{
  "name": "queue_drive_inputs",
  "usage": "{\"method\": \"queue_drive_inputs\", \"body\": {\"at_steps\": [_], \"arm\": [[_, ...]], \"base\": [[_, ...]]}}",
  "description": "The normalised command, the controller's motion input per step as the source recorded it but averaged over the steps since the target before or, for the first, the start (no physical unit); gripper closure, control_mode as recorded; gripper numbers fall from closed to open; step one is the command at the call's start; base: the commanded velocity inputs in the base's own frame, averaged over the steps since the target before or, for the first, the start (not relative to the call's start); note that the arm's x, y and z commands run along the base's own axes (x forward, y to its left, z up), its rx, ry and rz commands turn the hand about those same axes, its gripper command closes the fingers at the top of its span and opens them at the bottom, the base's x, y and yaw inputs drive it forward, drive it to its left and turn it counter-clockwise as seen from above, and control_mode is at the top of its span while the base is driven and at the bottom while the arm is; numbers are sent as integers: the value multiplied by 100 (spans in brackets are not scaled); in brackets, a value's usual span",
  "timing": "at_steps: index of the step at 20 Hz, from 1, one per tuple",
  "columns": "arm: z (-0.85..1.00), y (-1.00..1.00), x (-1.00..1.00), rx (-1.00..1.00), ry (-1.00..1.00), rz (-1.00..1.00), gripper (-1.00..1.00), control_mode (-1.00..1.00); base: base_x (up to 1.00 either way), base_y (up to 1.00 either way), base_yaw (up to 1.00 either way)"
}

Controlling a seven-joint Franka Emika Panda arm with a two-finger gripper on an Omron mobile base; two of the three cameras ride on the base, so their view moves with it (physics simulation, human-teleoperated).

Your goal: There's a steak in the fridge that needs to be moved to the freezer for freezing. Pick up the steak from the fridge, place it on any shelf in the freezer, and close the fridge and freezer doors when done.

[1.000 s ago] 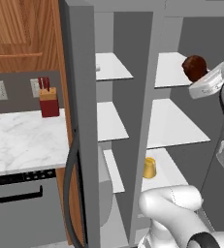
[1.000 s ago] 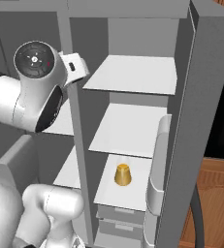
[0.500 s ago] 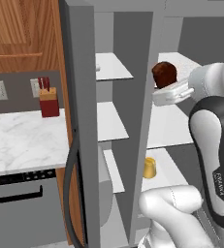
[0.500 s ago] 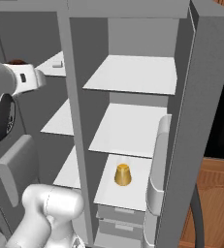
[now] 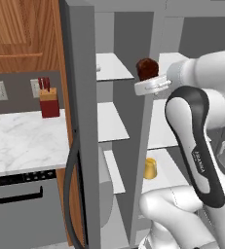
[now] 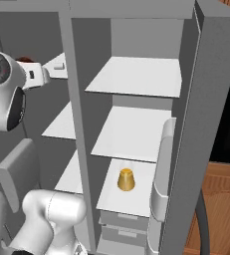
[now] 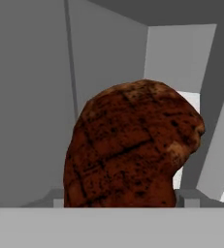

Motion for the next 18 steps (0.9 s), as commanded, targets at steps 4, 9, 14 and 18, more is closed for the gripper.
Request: {"method": "queue_drive_inputs", "body": {"at_steps": [4, 9, 14, 18], "arm": [[0, 23, 57, 0, 0, 2, 100, -100], [0, 21, 57, 0, 4, 0, 100, -100], [0, 0, 72, 0, 8, 0, 100, -100], [-19, 9, 57, -1, 4, 0, 100, -100]], "base": [[0, 0, 0], [0, 0, 0], [0, 0, 0], [0, 0, 0]]}}
